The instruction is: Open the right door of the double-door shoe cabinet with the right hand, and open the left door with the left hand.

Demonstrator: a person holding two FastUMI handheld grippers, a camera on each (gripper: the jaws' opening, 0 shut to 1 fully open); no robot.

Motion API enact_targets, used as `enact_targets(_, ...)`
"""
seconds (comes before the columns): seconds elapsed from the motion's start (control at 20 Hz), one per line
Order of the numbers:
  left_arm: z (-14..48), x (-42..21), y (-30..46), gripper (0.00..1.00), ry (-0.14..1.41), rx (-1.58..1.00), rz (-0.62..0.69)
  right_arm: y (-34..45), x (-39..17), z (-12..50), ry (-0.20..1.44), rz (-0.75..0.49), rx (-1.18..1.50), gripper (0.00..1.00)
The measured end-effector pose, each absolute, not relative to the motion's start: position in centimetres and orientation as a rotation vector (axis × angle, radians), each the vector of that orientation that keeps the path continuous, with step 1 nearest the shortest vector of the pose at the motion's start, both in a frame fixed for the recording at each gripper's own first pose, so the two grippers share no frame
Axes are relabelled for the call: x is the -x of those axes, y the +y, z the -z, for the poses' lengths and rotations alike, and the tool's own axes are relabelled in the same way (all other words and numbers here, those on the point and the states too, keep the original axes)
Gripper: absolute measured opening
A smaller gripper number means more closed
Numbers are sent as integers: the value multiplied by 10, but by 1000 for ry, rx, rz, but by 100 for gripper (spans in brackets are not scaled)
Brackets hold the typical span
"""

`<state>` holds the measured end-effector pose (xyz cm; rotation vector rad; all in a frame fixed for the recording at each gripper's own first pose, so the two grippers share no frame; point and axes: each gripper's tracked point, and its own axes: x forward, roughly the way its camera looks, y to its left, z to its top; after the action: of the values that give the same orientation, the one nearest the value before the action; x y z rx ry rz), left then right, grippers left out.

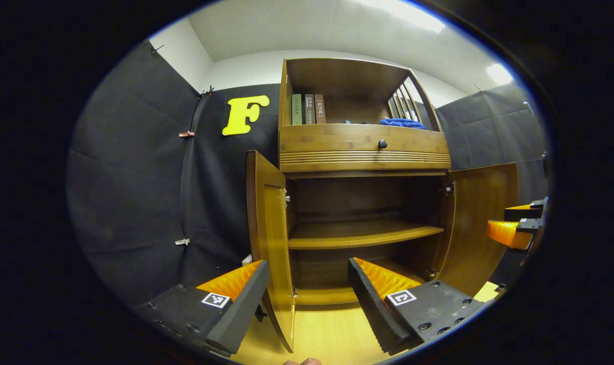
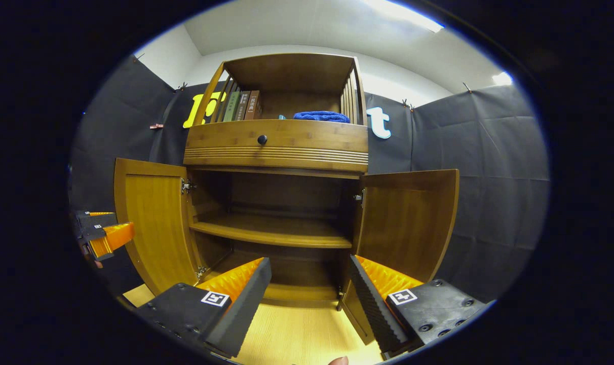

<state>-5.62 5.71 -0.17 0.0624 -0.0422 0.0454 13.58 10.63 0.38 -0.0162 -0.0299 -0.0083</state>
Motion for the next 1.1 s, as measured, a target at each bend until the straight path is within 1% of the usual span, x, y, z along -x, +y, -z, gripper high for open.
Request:
enact_targets(0.05, 2, 54, 57, 99, -41, -63, -44, 107, -137, -3, -29, 8, 17, 98)
enact_targets(0.15, 4, 53, 56, 99, -31, -65, -43, 110, -140, -1, -20, 1, 14, 98)
enact_targets(0.2, 5, 51, 55, 97, -28, -67, -39, 110, -140, -1, -18, 1, 14, 98)
enact_targets(0.25, 4, 50, 53, 99, -28, -69, -34, 109, -141, -1, -17, 6, 16, 98)
enact_targets(0.4, 6, 48, 46, 99, -27, -78, -14, 109, -141, 0, -11, 8, 8, 98)
enact_targets(0.45, 7, 47, 44, 95, -25, -82, -9, 109, -142, 0, -9, 7, 5, 98)
enact_targets(0.5, 8, 46, 42, 97, -26, -86, -5, 109, -141, 0, -8, 8, 4, 98)
enact_targets(0.75, 9, 41, 33, 97, -36, -90, 9, 105, -140, -2, -12, 5, 17, 98)
enact_targets(0.8, 9, 41, 31, 99, -37, -90, 9, 104, -140, -3, -15, 6, 18, 98)
enact_targets(1.0, 8, 39, 28, 99, -39, -75, 11, 103, -140, -1, -14, 7, 16, 98)
enact_targets(1.05, 8, 40, 27, 96, -45, -69, 13, 103, -140, 0, -15, 4, 12, 98)
enact_targets(1.1, 7, 40, 26, 99, -50, -66, 9, 103, -138, 1, -15, 1, 10, 100)
